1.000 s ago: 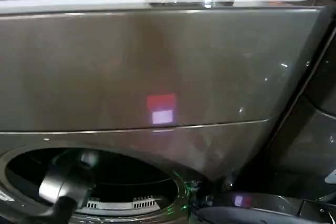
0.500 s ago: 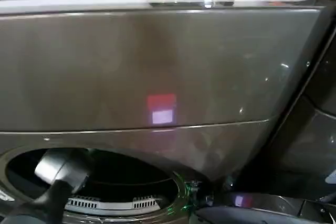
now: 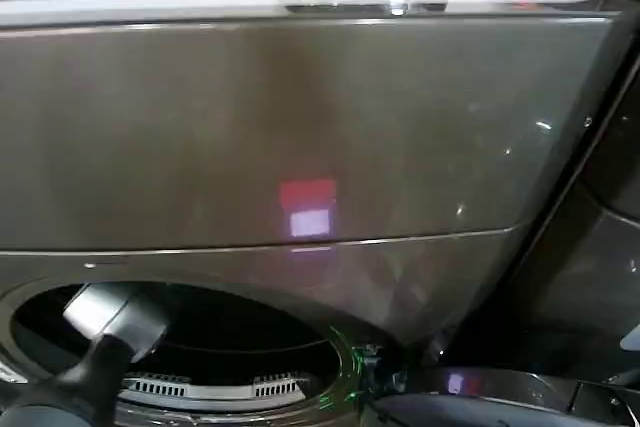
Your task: Grasp the clothes from the dryer.
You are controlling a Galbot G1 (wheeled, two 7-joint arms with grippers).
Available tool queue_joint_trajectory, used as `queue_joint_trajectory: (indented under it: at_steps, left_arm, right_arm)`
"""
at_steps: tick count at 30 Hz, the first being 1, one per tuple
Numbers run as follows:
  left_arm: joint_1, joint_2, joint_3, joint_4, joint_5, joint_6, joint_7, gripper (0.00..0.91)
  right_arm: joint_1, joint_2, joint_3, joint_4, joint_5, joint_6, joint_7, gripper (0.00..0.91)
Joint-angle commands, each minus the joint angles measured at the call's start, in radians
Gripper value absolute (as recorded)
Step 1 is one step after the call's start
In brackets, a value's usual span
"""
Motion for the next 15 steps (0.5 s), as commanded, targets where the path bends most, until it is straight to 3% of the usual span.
queue_joint_trajectory:
  at_steps: [1, 13, 14, 15]
  left_arm:
    - [-0.013, 0.006, 0.071, 0.026, -0.013, -0.006, 0.116, 0.907]
    - [0.000, -0.001, 0.110, 0.103, -0.023, -0.001, 0.133, 0.899]
    - [0.000, -0.001, 0.110, 0.104, -0.024, 0.000, 0.135, 0.830]
    - [0.000, -0.001, 0.110, 0.105, -0.025, 0.000, 0.136, 0.648]
  right_arm:
    - [0.003, 0.001, -0.004, 0.002, -0.002, 0.000, 0.001, 0.907]
    - [0.015, -0.001, -0.018, -0.001, -0.020, 0.003, -0.001, 0.907]
    - [0.017, -0.001, -0.020, -0.002, -0.021, 0.003, -0.001, 0.907]
    - [0.017, -0.002, -0.021, -0.002, -0.021, 0.003, -0.001, 0.907]
